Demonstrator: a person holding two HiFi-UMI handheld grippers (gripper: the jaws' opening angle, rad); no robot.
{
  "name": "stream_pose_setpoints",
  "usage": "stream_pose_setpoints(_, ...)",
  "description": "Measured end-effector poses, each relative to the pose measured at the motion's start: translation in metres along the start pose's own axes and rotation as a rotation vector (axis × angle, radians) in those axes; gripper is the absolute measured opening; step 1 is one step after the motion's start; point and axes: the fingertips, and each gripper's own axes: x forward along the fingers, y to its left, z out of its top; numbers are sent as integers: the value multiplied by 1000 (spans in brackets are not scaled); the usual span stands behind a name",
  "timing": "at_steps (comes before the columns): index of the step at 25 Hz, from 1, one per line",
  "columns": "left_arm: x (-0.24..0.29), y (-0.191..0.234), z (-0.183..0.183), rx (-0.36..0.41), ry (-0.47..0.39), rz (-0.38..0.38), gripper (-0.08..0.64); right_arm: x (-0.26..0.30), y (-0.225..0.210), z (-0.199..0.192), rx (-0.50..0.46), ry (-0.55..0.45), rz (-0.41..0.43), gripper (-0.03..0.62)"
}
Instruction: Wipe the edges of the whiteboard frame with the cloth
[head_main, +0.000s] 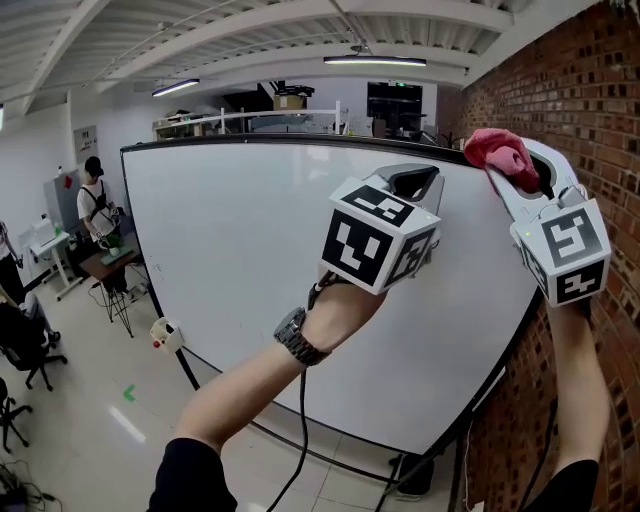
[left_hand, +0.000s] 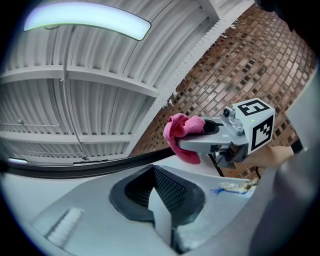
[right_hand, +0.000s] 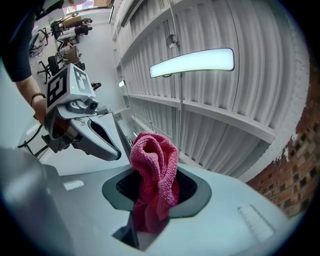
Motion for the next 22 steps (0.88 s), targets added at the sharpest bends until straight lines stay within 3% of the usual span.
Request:
stream_pose_setpoints(13,-59,92,-48,14,71,44,0,72,71,39,4,5,36,129)
stream_pose_setpoints(22,-87,120,-53,39,67,22,0,104,110,55,4,41,43,131)
